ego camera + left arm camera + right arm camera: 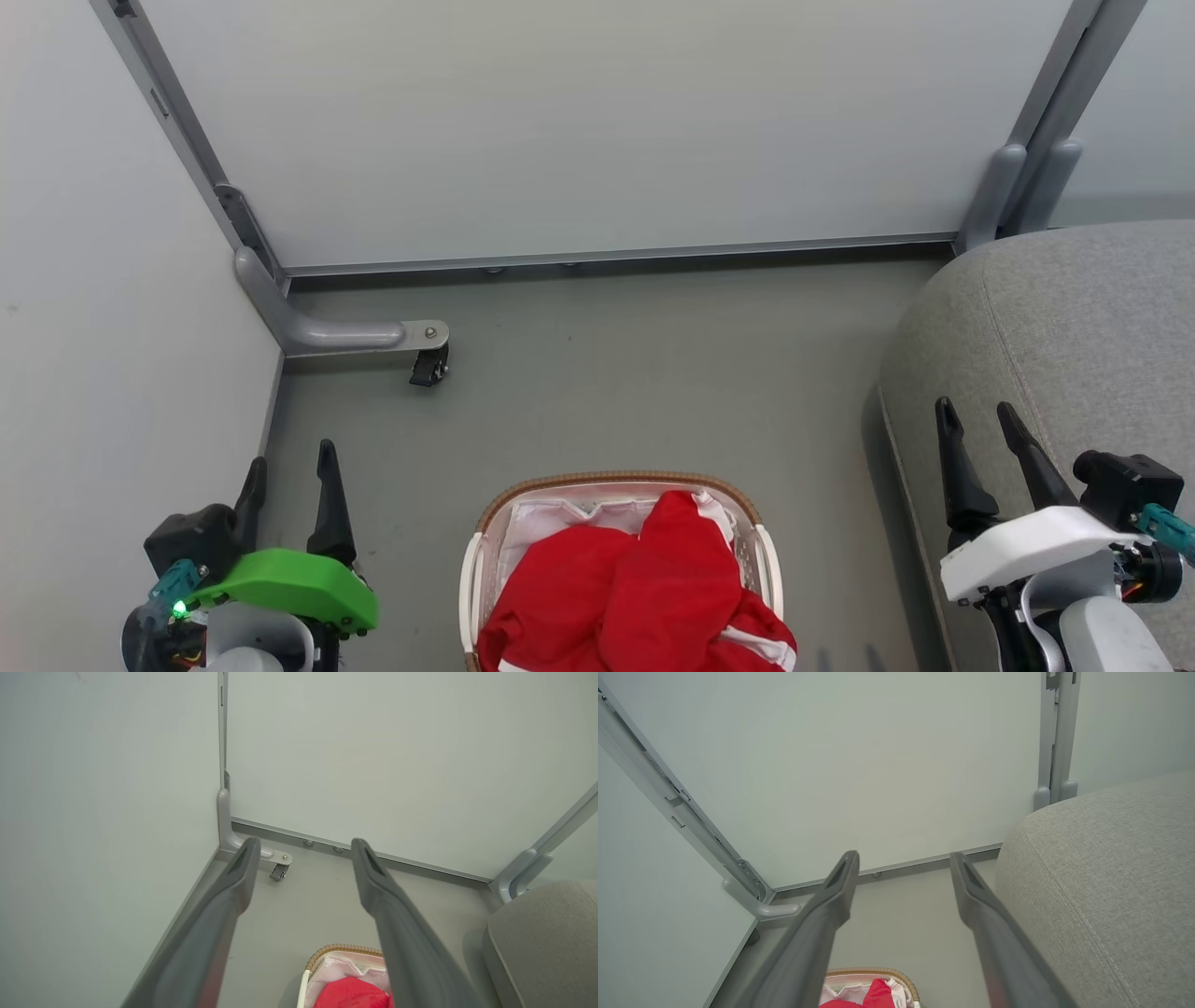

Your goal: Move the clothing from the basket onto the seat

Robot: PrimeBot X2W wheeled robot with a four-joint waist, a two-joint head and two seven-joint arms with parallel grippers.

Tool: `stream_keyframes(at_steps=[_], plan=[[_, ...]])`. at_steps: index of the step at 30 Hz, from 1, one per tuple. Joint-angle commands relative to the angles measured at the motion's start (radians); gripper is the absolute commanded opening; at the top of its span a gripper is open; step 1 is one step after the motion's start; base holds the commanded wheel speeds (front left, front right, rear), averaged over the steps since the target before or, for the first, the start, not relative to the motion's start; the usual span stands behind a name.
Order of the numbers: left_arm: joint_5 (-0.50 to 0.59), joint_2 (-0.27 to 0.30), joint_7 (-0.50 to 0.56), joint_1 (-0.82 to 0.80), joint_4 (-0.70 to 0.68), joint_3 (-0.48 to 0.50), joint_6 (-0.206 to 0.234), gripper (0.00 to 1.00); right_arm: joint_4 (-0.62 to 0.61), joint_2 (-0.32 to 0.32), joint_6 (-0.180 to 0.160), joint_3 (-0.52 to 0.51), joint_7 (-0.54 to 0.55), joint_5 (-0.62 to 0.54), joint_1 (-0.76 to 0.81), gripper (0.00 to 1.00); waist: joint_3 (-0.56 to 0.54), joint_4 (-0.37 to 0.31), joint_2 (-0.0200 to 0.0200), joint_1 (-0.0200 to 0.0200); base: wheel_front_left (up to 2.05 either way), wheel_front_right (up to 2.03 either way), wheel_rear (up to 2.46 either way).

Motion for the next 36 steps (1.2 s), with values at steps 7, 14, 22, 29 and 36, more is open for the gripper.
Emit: stream_keyframes(at_steps=[7,14,22,29,36], plan=[[0.074,-0.005,-0.023,0.015,-0.009,0.005,-0.013,1.0,-0.001,0.007,0.0,-0.014,-0.023,-0.075,0.018,1.0,-0.005,0.003,-0.0001,0.0,0.0,0.0,0.0],[0.132,-0.021,-0.039,0.024,-0.02,0.006,-0.026,1.0,0.002,0.013,0.0,-0.013,-0.039,-0.135,0.024,1.0,-0.008,0.007,-0.0001,0.0,0.0,0.0,0.0],[0.191,-0.039,-0.059,0.02,0.0,0.002,-0.059,1.0,0.003,0.018,0.0,-0.001,-0.059,-0.216,0.018,1.0,0.003,0.005,-0.0001,0.0,0.0,0.0,0.0],[0.217,-0.044,-0.073,-0.028,0.018,-0.012,-0.084,1.0,-0.029,0.014,0.0,0.006,-0.073,-0.274,-0.025,1.0,0.081,-0.006,-0.0001,0.0,0.0,0.0,0.0],[0.217,-0.044,-0.085,-0.104,0.037,-0.062,-0.099,1.0,-0.072,0.017,0.0,0.022,-0.085,-0.33,-0.094,1.0,0.204,-0.039,-0.0001,0.0,0.0,0.0,0.0]])
